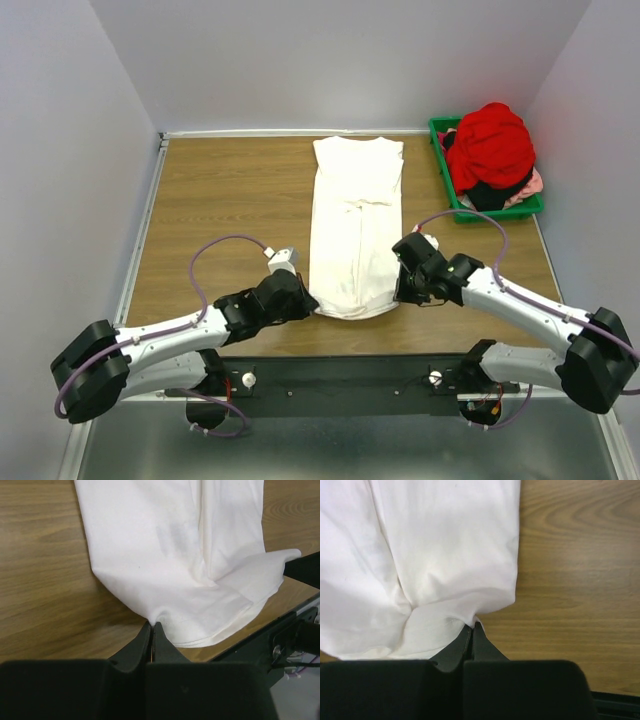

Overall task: Fold and stack the t-shirts
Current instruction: Fold the tshirt

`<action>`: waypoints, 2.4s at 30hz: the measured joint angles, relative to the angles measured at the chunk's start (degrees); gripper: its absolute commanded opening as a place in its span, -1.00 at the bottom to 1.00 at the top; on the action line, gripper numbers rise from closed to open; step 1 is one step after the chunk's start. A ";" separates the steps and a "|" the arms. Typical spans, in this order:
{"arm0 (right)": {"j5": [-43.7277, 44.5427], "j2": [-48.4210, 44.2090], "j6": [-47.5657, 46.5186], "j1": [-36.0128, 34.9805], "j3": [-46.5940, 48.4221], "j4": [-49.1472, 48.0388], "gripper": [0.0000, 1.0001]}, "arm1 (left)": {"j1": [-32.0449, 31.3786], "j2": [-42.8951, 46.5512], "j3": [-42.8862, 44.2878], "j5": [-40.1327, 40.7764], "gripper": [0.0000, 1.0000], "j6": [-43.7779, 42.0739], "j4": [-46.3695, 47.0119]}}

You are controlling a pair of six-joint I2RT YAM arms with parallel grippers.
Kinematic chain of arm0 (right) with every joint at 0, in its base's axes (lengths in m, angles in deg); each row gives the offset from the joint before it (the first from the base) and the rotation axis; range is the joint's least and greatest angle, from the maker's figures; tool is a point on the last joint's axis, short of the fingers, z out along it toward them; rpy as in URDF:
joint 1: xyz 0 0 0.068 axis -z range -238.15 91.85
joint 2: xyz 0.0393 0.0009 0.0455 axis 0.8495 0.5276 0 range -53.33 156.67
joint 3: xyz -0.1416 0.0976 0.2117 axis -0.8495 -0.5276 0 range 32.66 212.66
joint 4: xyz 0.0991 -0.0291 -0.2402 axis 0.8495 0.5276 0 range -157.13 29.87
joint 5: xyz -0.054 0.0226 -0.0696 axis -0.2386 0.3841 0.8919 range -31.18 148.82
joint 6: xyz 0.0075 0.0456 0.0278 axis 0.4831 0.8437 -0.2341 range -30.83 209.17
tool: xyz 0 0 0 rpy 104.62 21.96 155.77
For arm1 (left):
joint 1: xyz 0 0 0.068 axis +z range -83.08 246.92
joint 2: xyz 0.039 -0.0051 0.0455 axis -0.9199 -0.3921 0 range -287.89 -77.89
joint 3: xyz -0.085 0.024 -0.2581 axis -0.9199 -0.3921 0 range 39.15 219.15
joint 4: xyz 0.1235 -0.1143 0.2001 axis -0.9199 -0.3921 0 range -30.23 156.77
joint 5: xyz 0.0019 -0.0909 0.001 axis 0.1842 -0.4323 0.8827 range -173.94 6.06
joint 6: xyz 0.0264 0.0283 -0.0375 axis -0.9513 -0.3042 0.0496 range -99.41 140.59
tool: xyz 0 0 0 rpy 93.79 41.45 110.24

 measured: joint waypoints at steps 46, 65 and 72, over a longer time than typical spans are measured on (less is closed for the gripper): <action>27.02 36.52 -23.26 13.35 27.96 -25.83 -0.99 | 21.14 -41.48 30.27 -1.55 -1.00 -21.51 26.84; 25.11 45.05 -27.98 16.02 35.71 -26.49 0.49 | 25.42 -47.58 33.92 -2.69 0.11 -21.62 27.15; 24.04 41.05 -29.66 16.41 36.65 -26.43 0.91 | 26.60 -45.79 36.24 -2.34 0.26 -22.58 26.18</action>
